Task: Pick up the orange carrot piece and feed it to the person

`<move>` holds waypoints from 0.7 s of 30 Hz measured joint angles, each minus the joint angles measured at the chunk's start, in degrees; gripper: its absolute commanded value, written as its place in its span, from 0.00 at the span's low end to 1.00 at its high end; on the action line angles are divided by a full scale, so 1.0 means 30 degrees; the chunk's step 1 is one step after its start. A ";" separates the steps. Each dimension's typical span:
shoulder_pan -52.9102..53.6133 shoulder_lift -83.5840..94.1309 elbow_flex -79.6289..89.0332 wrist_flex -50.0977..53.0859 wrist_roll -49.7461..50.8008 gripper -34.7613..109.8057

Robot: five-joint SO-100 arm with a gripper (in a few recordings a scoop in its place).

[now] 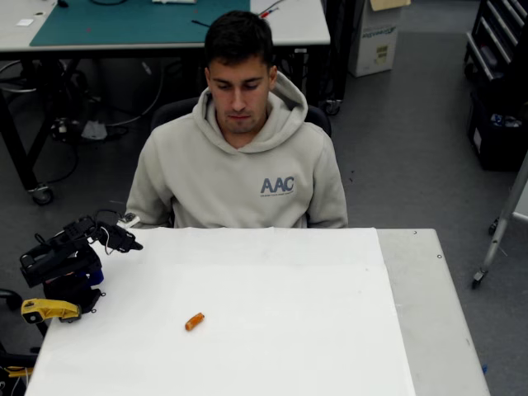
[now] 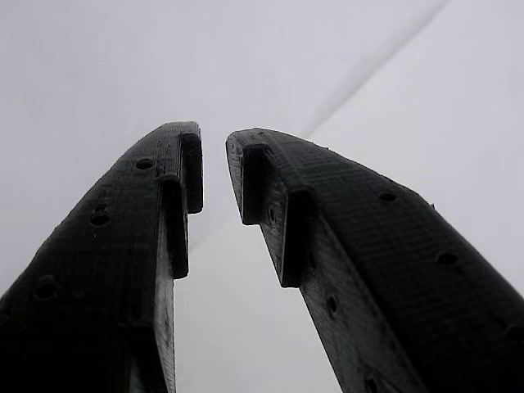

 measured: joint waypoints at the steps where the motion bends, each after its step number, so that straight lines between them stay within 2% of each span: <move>1: 0.0088 -0.0557 -0.0557 0.0000 0.0029 0.23; 14: 0.2490 -1.1396 -0.9697 0.0000 0.0117 0.23; 21: 0.4336 -1.6553 -1.4033 0.0029 -0.1729 0.23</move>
